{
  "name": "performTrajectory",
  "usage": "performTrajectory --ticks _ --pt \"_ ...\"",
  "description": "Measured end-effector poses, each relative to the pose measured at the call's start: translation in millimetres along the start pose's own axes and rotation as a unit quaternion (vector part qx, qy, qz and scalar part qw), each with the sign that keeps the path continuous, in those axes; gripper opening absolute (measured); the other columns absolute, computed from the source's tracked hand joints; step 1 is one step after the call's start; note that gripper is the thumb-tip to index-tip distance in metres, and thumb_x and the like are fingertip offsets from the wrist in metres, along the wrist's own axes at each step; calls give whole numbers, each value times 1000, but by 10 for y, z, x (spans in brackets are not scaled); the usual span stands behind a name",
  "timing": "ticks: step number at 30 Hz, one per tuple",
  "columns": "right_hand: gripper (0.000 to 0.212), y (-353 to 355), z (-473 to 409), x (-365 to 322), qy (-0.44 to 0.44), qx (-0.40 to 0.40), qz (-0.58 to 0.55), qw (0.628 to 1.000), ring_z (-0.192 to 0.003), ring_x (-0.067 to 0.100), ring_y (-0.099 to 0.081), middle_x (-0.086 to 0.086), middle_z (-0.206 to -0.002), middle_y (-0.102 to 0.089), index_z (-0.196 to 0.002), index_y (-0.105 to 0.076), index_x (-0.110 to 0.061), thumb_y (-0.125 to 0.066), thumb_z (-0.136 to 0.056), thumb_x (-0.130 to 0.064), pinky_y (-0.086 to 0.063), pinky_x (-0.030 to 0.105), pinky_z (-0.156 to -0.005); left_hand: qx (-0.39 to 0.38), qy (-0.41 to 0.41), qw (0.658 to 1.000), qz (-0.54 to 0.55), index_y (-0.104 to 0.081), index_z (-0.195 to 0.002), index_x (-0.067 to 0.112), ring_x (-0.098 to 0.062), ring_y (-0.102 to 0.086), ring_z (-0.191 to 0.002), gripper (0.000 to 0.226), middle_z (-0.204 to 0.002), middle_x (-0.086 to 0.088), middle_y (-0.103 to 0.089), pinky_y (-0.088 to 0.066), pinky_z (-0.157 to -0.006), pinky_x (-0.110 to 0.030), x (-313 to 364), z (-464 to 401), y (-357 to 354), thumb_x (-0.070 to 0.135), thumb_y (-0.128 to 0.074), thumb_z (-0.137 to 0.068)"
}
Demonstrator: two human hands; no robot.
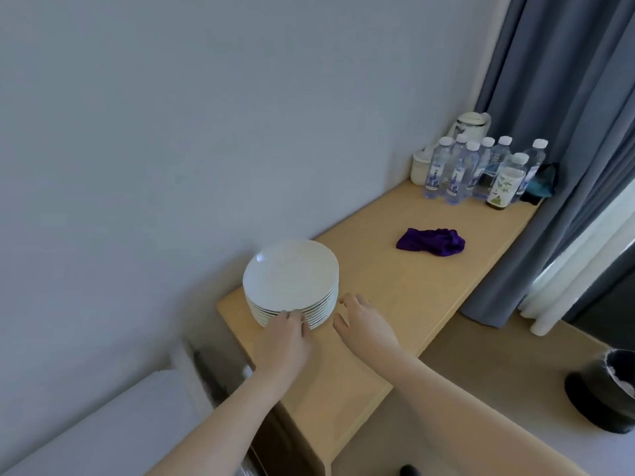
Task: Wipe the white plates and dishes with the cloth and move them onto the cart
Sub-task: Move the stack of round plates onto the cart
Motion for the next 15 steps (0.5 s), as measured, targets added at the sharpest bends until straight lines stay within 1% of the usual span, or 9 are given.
performTrajectory --ticks 2,5,7,8,10,12,15 --pt "37 38 -234 -66 28 -7 -21 999 -110 22 -50 2 -124 -52 -130 -45 -17 -42 -96 -32 -45 34 -80 39 24 999 -15 -58 -91 14 -16 -49 -77 21 -82 1 -54 -40 -58 -30 -6 -161 104 24 -40 -95" --pt "36 88 -553 -124 74 -29 -38 996 -111 22 -50 4 -127 -49 -130 -45 -16 -44 -96 -30 -45 34 -82 97 82 991 -39 -59 -90 15 -13 -43 -70 20 -77 4 -49 -24 -49 -25 -32 -297 230 24 -42 -95" --pt "37 123 -739 -137 107 -46 -41 992 -112 22 -49 4 -129 -47 -130 -45 -15 -45 -96 -29 -45 34 -86 116 124 984 -57 -60 -90 15 -13 -40 -68 20 -77 5 -49 -18 -46 -23 -61 -355 254 25 -43 -95" --pt "37 133 -823 -140 122 -55 -38 990 -114 21 -47 4 -130 -47 -130 -44 -14 -45 -96 -29 -45 34 -87 117 141 980 -71 -60 -91 16 -13 -40 -68 20 -79 4 -51 -18 -46 -22 -74 -378 249 26 -43 -95" --pt "38 141 -964 -154 148 -72 -16 986 -116 21 -45 3 -131 -46 -131 -43 -15 -44 -97 -30 -43 33 -86 106 172 975 -96 -58 -98 16 -16 -46 -74 20 -88 1 -56 -26 -51 -23 -102 -423 227 27 -41 -96" --pt "39 127 -1069 -185 176 -86 21 980 -118 21 -44 2 -132 -45 -132 -42 -17 -42 -96 -32 -40 33 -87 84 203 969 -114 -55 -107 17 -20 -54 -87 22 -100 -1 -56 -37 -60 -27 -142 -454 205 28 -39 -96" --pt "41 47 -1164 -251 222 -111 74 966 -118 23 -43 2 -132 -46 -134 -40 -17 -41 -96 -34 -39 34 -90 54 247 958 -135 -49 -117 16 -21 -53 -101 26 -110 -3 -53 -47 -69 -30 -207 -440 170 27 -38 -97"
Point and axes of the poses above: each hand's wrist, its own z-axis away from the middle knuckle, its own y-axis out of the back of the hand, x = y × z, the point moved 9 cm from there along -z, towards the middle knuckle
